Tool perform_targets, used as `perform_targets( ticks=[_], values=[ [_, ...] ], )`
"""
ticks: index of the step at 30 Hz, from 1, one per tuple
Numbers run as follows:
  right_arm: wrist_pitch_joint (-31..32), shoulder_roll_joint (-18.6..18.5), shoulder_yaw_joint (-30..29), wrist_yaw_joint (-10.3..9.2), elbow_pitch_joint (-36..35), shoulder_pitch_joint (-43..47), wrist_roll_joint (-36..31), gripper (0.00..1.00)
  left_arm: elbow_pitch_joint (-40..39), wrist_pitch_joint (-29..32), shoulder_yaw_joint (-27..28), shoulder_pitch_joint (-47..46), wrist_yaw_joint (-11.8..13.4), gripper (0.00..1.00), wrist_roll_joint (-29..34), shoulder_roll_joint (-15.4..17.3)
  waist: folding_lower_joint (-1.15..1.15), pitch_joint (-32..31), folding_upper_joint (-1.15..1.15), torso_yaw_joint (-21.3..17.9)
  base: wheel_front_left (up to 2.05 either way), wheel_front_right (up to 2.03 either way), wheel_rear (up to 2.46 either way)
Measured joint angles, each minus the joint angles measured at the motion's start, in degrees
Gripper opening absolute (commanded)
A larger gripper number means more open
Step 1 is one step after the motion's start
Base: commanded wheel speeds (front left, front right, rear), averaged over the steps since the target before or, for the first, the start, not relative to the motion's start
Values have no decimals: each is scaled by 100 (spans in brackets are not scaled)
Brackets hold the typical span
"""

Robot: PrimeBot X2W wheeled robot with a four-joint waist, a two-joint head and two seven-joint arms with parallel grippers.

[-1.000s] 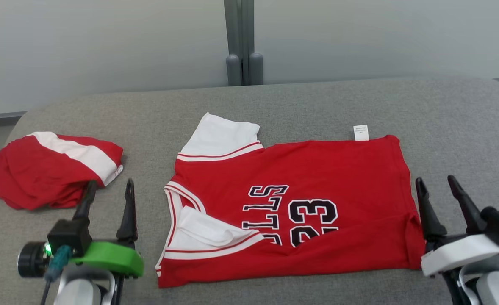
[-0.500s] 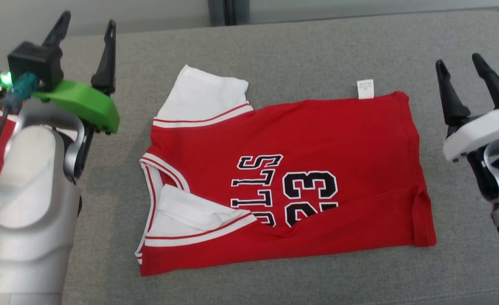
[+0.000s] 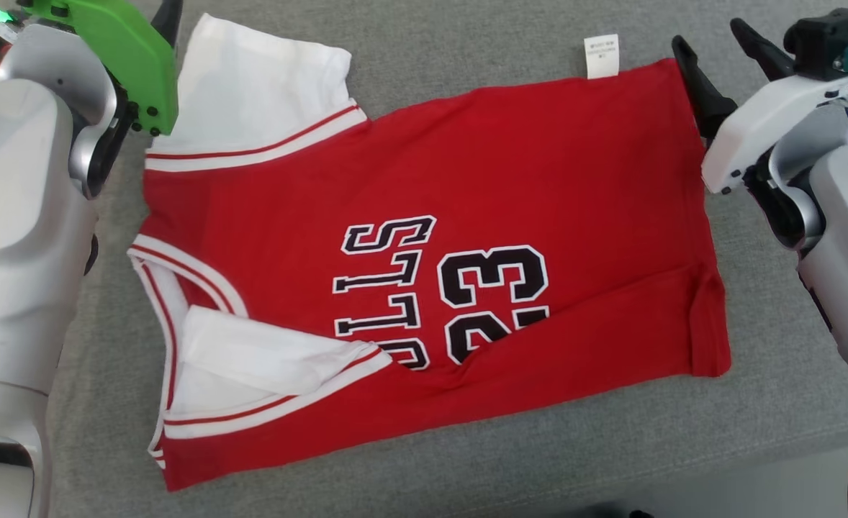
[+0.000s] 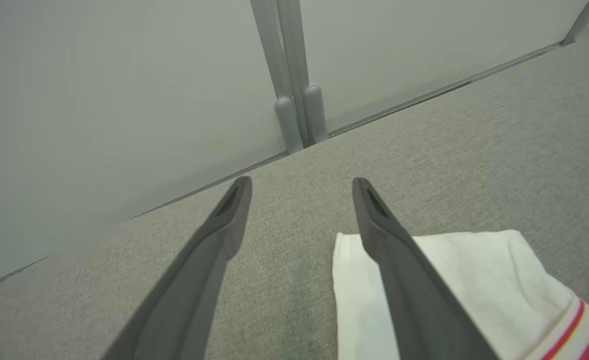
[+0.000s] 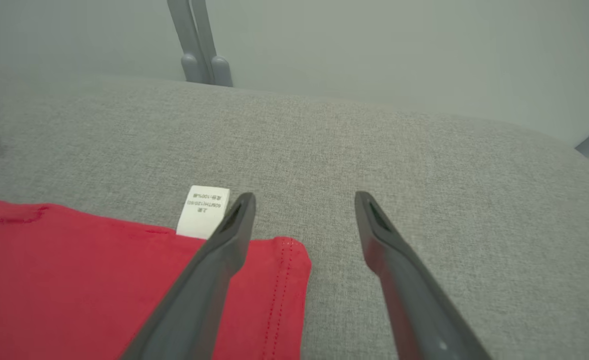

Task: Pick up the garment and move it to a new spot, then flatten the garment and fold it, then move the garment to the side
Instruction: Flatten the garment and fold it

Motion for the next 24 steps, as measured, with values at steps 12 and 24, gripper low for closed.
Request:
perform_targets(
  ticks=[12, 24],
  values=[
    [-129, 140, 1121, 0, 776, -637, 733, 100, 880, 795, -828, -394, 0, 100, -790, 155, 0, 441, 0, -505, 0, 0, 0],
    [-193, 174, 1929, 0, 1192, -1012, 1435, 100, 1094, 771, -1245, -590, 0, 0, -1224, 86, -1, 454, 0, -401, 0, 0, 0]
  ],
)
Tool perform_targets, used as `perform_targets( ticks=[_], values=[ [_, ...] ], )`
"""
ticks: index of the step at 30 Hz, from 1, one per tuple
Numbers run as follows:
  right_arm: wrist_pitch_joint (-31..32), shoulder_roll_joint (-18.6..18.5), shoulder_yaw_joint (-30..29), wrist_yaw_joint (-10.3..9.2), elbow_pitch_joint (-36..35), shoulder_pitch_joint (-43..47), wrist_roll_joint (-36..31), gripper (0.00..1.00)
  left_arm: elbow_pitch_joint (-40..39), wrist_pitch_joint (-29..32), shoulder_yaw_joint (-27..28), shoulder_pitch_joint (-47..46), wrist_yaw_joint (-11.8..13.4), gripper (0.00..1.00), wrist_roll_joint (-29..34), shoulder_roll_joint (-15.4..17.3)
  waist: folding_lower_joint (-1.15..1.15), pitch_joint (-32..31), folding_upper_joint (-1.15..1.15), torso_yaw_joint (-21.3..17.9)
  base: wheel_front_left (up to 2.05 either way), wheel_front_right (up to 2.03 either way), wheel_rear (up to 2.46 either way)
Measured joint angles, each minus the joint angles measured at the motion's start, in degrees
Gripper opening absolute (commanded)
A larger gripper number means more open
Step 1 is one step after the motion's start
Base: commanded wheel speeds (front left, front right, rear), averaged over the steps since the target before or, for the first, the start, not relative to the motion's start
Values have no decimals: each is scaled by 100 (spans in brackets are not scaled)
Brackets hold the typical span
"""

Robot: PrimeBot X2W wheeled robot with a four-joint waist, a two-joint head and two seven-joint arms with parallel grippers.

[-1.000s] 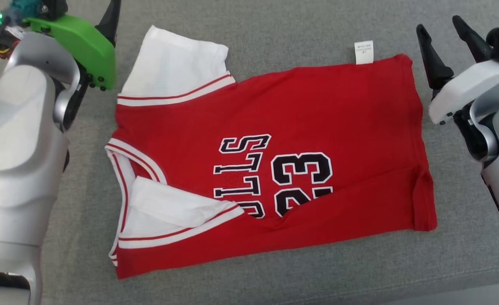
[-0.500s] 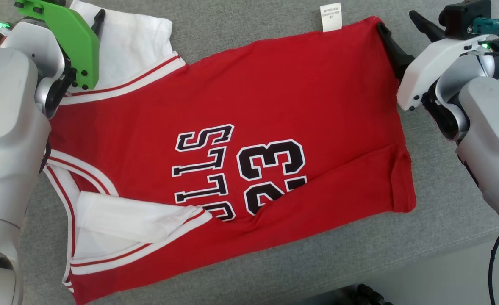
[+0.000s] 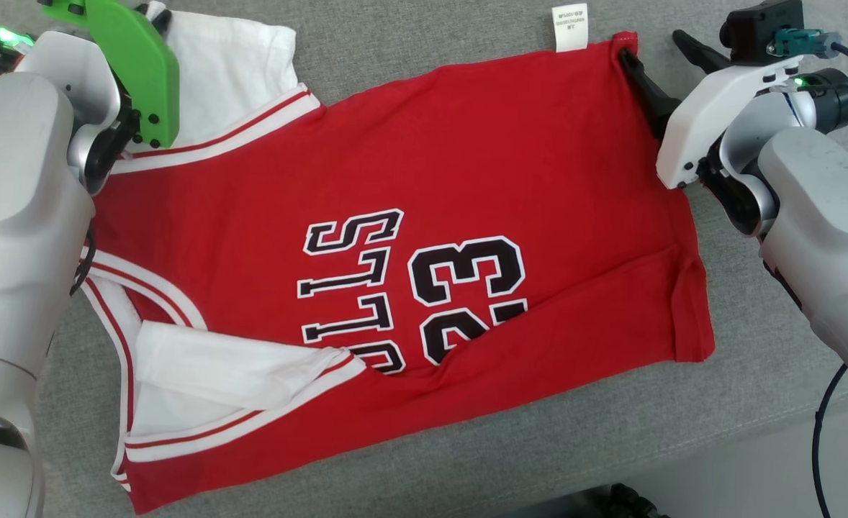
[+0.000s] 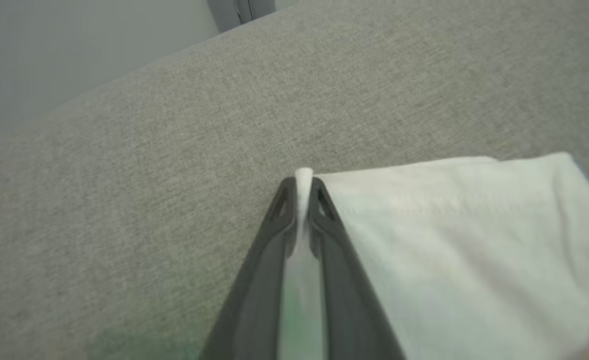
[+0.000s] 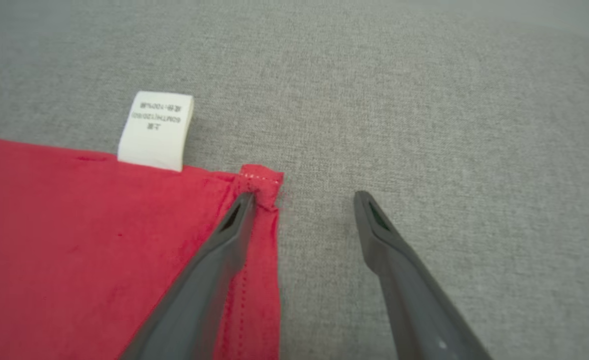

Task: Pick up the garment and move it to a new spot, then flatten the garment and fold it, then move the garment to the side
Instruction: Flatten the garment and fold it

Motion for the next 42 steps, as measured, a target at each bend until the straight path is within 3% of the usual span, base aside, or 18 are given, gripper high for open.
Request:
perform_targets(
  ticks=[2, 3, 4, 5, 6, 17, 22, 34, 38, 42],
  values=[
    [55, -12, 123, 0, 9, -19, 140, 96, 20, -92, -24, 0, 0, 0, -82, -13, 0, -22, 0, 32, 0, 0, 0],
    [70, -33, 181, 0, 14, -23, 187, 51, 30, -135, -35, 1, 0, 0, -120, -18, 0, -36, 0, 51, 0, 0, 0],
    [70, -67, 235, 0, 29, -36, 241, 44, 34, -204, -41, 1, 0, 0, -153, -23, 0, -50, 0, 71, 0, 0, 0],
    [67, -99, 297, 0, 40, -63, 285, 9, 37, -286, -38, -1, 0, 0, -183, -32, 0, -64, 0, 92, 0, 0, 0],
    [45, -111, 331, 0, 47, -82, 313, 0, 45, -334, -40, -1, 0, 0, -212, -40, 0, -76, 0, 107, 0, 0, 0],
    [-687, -260, 533, 0, 266, -4, 719, 0, -56, -1235, -86, 161, 0, 0, -627, -171, 0, -399, 0, 295, 0, 0, 0],
    [-989, -501, 531, 0, 188, 299, 904, 0, -296, -1623, -129, 446, 0, 0, -842, -208, 0, -630, 0, 437, 0, 0, 0],
    [-1169, -650, 530, 0, -74, 659, 1083, 0, -678, -1958, -287, 957, 0, 0, -1045, -101, -1, -1020, 0, 636, 0, 0, 0],
    [-1189, -679, 400, 0, -253, 901, 1044, 0, -948, -2269, -297, 1254, 19, 0, -1046, -96, 0, -1139, 0, 621, 0, 0, 0],
    [-1196, -794, -104, 0, -688, 1346, 815, 0, -1408, -2619, -264, 1837, 188, 0, -1094, -68, -1, -1267, 0, 630, 0, 0, 0]
  ],
)
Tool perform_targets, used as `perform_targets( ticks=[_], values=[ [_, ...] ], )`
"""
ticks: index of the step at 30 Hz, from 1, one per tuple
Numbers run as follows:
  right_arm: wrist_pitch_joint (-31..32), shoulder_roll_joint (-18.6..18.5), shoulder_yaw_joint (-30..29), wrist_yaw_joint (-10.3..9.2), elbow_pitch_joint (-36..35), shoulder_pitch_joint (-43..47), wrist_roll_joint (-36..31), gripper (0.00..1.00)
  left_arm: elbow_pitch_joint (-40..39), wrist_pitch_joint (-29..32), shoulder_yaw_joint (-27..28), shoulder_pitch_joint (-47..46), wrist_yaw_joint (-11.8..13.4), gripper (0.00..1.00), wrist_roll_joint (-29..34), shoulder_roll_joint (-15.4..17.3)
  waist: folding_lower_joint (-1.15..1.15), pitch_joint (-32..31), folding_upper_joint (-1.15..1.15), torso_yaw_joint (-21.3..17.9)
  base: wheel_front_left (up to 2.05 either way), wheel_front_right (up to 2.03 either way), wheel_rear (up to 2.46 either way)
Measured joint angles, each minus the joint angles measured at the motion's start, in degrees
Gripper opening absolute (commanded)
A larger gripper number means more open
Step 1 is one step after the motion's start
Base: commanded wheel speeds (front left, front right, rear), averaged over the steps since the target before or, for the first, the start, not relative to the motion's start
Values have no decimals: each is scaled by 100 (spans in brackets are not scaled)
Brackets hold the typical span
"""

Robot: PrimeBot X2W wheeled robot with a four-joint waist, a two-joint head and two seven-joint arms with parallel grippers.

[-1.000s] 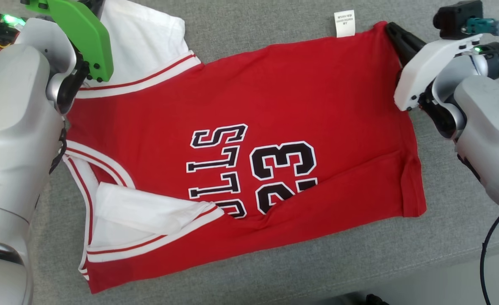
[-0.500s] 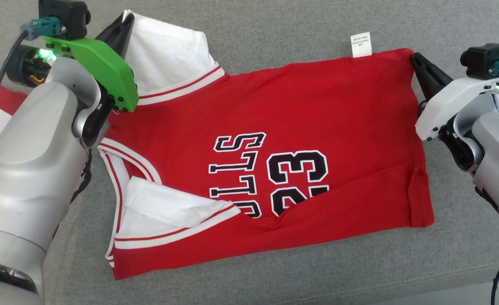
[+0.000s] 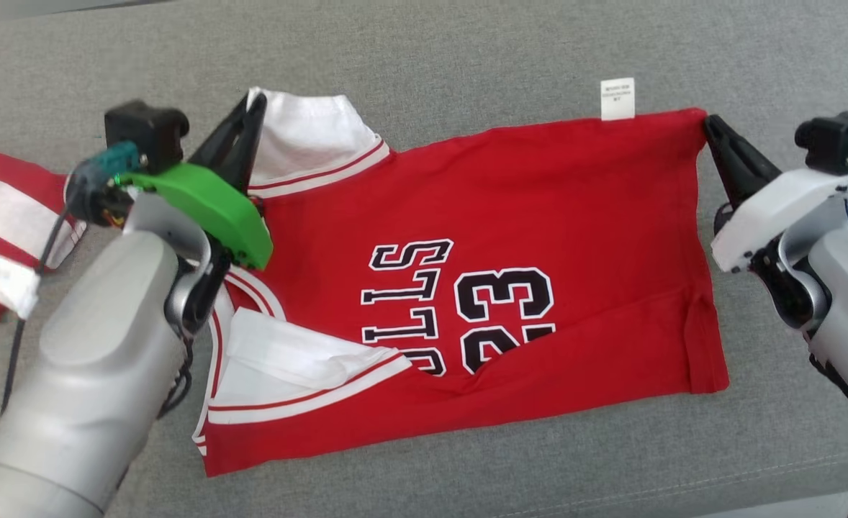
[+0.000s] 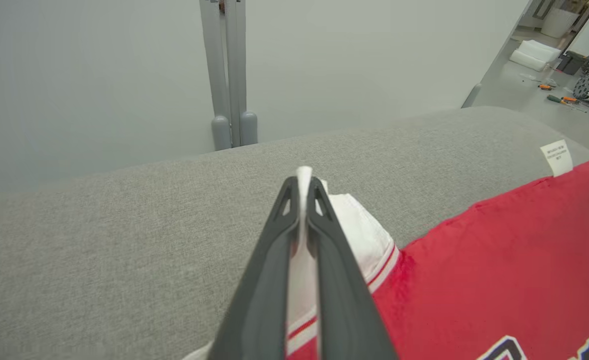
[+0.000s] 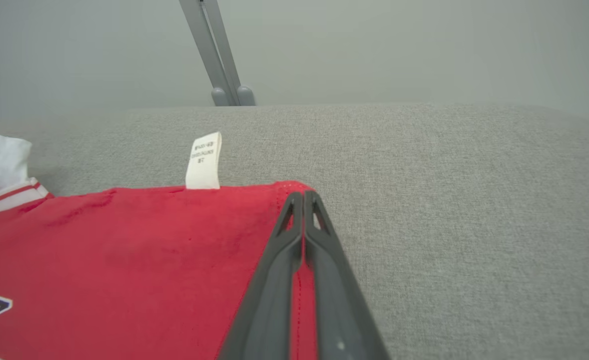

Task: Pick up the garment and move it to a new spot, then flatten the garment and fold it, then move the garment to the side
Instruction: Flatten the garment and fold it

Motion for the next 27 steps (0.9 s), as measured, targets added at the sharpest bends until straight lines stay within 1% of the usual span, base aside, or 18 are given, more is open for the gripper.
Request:
perform_targets(
  ticks=[3, 7, 10, 13, 18, 20, 23, 25, 26, 27],
  values=[
    [0, -48, -506, 0, -315, 609, -198, 0, -469, -198, 49, 589, 185, 0, -66, 58, 0, -96, 0, 46, 0, 0, 0],
    [0, -49, -1310, 0, -838, 1487, -530, 0, -1184, -357, 103, 1429, 542, 0, -103, 143, 0, -196, 0, 187, 0, 0, 0],
    [0, 76, -1828, 0, -1249, 2102, -816, 0, -1680, -428, 161, 1993, 802, 0, -123, 197, 0, -269, 0, 276, 0, 0, 0],
    [0, 236, -2351, 0, -1666, 2686, -1060, 0, -2095, -464, 236, 2472, 992, 0, -162, 230, 0, -334, 0, 359, 0, 0, 0],
    [-3, 488, -2981, 0, -2048, 3569, -1369, 0, -2444, -490, 348, 3041, 1220, 0, -175, 248, 0, -408, 0, 495, 0, 0, 0],
    [-3, 589, -3116, 0, -2128, 3814, -1444, 0, -2565, -498, 530, 3257, 1291, 0, -308, 227, 0, -443, 0, 519, 0, 0, 0],
    [-3, 687, -3179, 0, -2153, 4078, -1451, 0, -2625, -513, 581, 3534, 1301, 0, -310, 172, 0, -490, 0, 546, 0, 0, 0],
    [-3, 743, -3245, 0, -2189, 4159, -1462, 16, -2635, -513, 589, 3676, 1300, 0, -310, 107, 0, -524, 0, 551, 0, 0, 0],
    [-4, 756, -3287, 0, -2185, 4188, -1473, 29, -2633, -514, 598, 3733, 1290, 14, -302, 70, 0, -543, 0, 552, 0, 0, 0],
    [-3, 765, -3314, 0, -2183, 4227, -1478, 49, -2636, -514, 613, 3784, 1282, 38, -280, 38, 0, -564, 0, 552, 0, 0, 0]
  ],
)
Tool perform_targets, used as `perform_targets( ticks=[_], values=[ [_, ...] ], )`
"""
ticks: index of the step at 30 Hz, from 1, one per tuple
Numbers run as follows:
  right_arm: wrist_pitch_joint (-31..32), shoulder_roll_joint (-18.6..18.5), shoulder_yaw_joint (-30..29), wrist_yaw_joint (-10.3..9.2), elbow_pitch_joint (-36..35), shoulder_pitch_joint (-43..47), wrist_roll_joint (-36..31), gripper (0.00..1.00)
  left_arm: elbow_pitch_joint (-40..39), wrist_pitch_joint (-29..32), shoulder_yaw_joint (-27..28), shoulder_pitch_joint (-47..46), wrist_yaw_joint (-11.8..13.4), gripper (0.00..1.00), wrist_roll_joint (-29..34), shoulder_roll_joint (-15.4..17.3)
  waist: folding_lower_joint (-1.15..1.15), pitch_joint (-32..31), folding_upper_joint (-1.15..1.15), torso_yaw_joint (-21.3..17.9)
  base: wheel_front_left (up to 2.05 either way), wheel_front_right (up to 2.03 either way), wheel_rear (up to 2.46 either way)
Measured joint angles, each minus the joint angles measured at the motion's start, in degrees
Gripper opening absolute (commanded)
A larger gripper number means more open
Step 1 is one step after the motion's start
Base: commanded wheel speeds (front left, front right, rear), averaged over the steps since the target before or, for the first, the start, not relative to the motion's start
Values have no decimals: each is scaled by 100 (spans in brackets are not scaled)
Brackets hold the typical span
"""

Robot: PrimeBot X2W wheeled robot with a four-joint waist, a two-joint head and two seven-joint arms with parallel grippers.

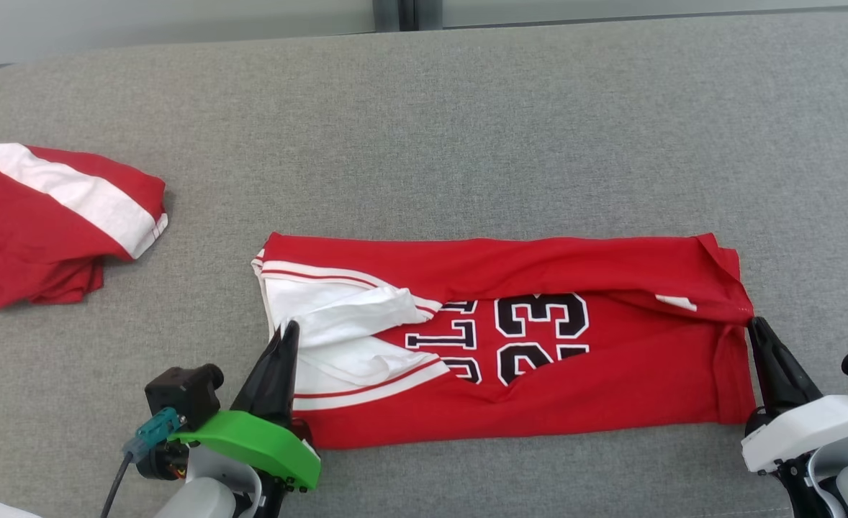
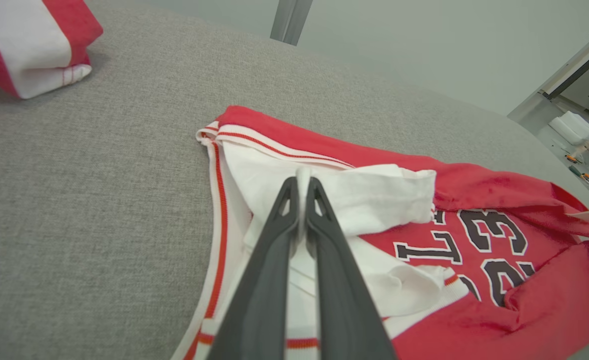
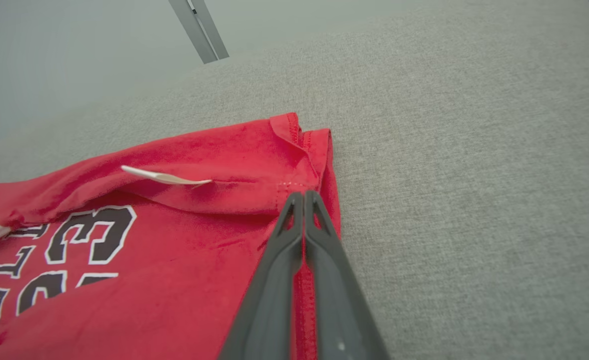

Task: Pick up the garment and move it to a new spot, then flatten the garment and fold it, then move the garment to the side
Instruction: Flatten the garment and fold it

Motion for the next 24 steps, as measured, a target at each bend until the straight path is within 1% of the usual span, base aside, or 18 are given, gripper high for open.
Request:
perform_targets(
  ticks=[1, 6, 8, 13, 19, 21, 24],
  values=[
    [0, 8, -26, 0, -4, 51, -18, 100, 1, 0, 32, 46, 0, 100, 36, -34, 0, -21, 0, 1, 0, 0, 0],
    [-1, 27, -99, 0, -77, 113, -57, 100, -83, -7, 342, 210, 31, 100, 370, -165, 0, -111, 0, 2, 0, 0, 0],
    [-1, 16, -113, 0, -104, 115, -75, 100, -166, -7, 560, 270, 32, 100, 648, -233, 0, -150, 0, 7, 0, 0, 0],
    [18, -25, -82, 0, -68, 49, -133, 100, -445, -8, 1344, 476, 18, 100, 1430, -499, 0, -239, 0, 17, 0, 0, 0],
    [116, -44, -3, 0, 316, -264, -226, 100, -712, -16, 2253, 756, -188, 100, 2343, -921, 0, -315, 0, 32, 0, 0, 0],
    [143, -11, 49, 0, 535, -386, -224, 100, -775, -16, 2532, 823, -303, 100, 2587, -1074, 0, -331, 0, 50, 0, 0, 0],
    [178, 45, 134, 0, 872, -524, -182, 100, -791, -16, 2836, 896, -490, 100, 2952, -1207, 0, -344, 0, 84, 0, 0, 0]
  ],
)
